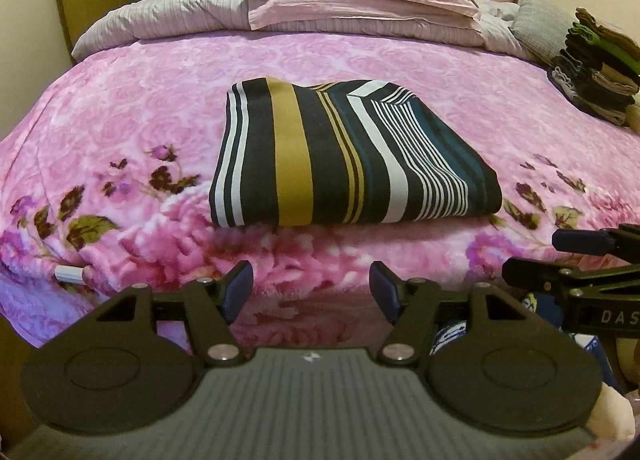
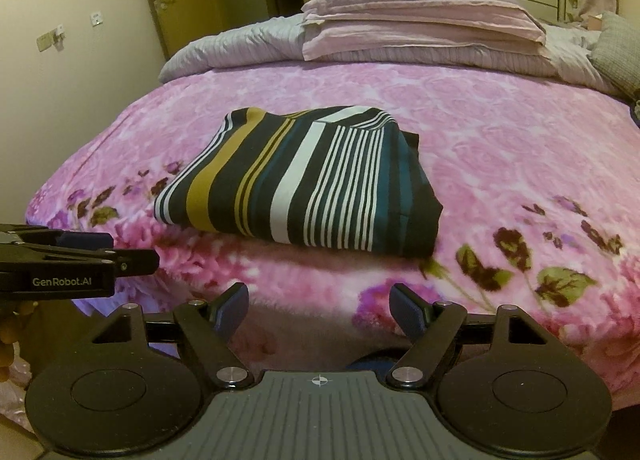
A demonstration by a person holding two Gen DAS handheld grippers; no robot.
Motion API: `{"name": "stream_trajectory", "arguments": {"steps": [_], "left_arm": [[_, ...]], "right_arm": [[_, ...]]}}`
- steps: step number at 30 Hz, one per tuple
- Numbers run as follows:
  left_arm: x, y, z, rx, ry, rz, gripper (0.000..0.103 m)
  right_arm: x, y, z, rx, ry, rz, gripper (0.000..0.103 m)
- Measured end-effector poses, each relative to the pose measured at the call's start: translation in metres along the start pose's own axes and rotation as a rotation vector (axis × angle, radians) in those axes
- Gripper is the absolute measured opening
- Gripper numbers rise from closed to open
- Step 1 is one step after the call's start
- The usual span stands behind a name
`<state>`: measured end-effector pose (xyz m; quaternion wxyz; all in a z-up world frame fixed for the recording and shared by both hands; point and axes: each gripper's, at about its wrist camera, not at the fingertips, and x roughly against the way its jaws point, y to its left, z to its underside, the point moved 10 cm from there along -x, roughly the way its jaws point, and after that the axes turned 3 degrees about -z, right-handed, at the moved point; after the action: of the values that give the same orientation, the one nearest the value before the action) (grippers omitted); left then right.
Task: Fold clothes
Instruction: 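Release the folded sweater and pull both grippers back, then grasp the folded sweater's sides with both grippers and lift it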
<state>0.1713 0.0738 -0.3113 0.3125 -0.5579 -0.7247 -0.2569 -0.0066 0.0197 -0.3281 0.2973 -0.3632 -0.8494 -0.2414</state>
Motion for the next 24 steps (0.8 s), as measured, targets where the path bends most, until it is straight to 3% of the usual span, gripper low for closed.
{"name": "stream_trajectory", "arguments": {"steps": [24], "left_arm": [[-0.042,0.006,-0.015,-0.002,0.057,0.001,0.061]], "right_arm": [[-0.042,-0.025,-0.008,-0.033,0.082,0.007,0.074]]}}
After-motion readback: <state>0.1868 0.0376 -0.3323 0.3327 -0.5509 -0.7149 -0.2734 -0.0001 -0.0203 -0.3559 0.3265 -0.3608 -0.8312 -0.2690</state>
